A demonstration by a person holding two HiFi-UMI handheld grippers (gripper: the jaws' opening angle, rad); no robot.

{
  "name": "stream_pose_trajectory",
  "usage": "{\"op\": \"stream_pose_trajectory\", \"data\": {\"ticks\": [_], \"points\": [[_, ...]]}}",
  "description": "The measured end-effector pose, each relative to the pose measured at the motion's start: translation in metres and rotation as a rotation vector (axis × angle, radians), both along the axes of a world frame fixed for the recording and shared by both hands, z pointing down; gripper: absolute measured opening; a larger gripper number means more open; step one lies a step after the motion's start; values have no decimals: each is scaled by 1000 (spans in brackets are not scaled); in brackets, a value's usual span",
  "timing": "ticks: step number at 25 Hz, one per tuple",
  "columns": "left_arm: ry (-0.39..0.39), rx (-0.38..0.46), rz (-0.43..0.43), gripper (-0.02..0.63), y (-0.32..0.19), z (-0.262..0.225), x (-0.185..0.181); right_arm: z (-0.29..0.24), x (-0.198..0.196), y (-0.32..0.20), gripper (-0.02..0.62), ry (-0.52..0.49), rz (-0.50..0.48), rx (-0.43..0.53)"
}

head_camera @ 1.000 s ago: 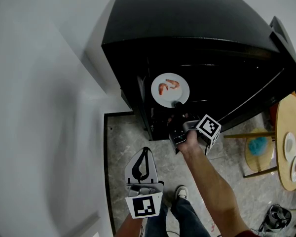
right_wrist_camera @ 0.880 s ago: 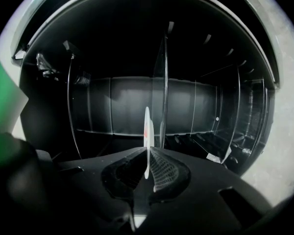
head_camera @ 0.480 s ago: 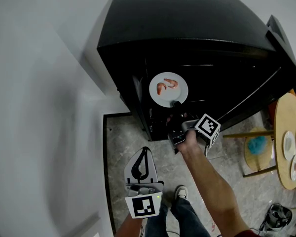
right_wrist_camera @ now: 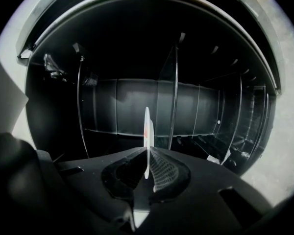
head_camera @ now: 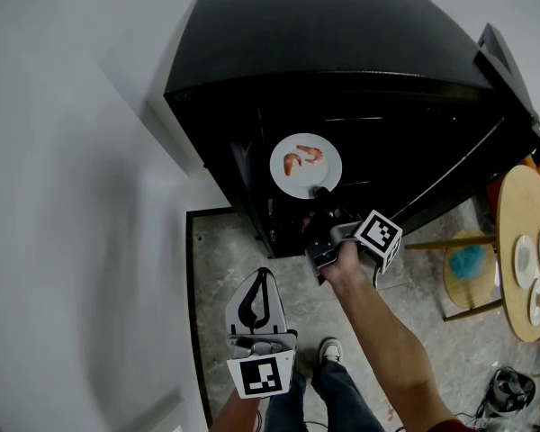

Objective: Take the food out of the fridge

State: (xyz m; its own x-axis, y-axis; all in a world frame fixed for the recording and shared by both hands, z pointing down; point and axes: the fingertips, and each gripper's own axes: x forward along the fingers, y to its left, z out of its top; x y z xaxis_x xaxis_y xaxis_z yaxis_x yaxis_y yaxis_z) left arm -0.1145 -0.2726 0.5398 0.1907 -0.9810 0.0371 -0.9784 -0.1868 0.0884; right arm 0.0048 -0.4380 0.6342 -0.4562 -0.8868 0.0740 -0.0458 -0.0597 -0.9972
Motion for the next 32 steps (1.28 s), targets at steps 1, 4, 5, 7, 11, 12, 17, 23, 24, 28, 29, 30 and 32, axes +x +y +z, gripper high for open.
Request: {"op": "stream_pose_trajectory", "data": {"ticks": [1,4,5,7,11,12,17,23,24,28,29,30,32], "points": [[-2,0,1,12,0,-1,1,-1,1,1,32,-1,0,1],[-4,4,4,12,1,-2,3,-4,4,6,32,2,1,8],[-3,5,4,12,1,-3,3,-4,5,8,32,8,3,6],[-3,6,6,12,2,-4,4,-6,8,13,32,27,6,7],[-4,8,9,12,1,-5,7,-14,10,18,32,30,4,29],[-3,9,10,14,1,-5,7,-16,11,20,32,27,5,30],[-8,9,14,12,1,-5,10,-23,16,28,32,13,11,37],[-10,12,18,12,-3,-6,11,-25,22,41,32,-10,22,33],[-10,12,19,12,-4,-6,11,-26,23,43,32,-14,24,32],[-14,10,22,12,-4,-6,13,-27,29,52,32,-15,26,34],[-14,9,21,14,-5,-6,13,-27,30,53,32,-17,26,34],[-14,9,20,12,-5,-5,12,-27,31,55,32,-20,27,34],[-13,10,20,13,-5,-5,13,-28,33,59,32,-26,28,34]]}}
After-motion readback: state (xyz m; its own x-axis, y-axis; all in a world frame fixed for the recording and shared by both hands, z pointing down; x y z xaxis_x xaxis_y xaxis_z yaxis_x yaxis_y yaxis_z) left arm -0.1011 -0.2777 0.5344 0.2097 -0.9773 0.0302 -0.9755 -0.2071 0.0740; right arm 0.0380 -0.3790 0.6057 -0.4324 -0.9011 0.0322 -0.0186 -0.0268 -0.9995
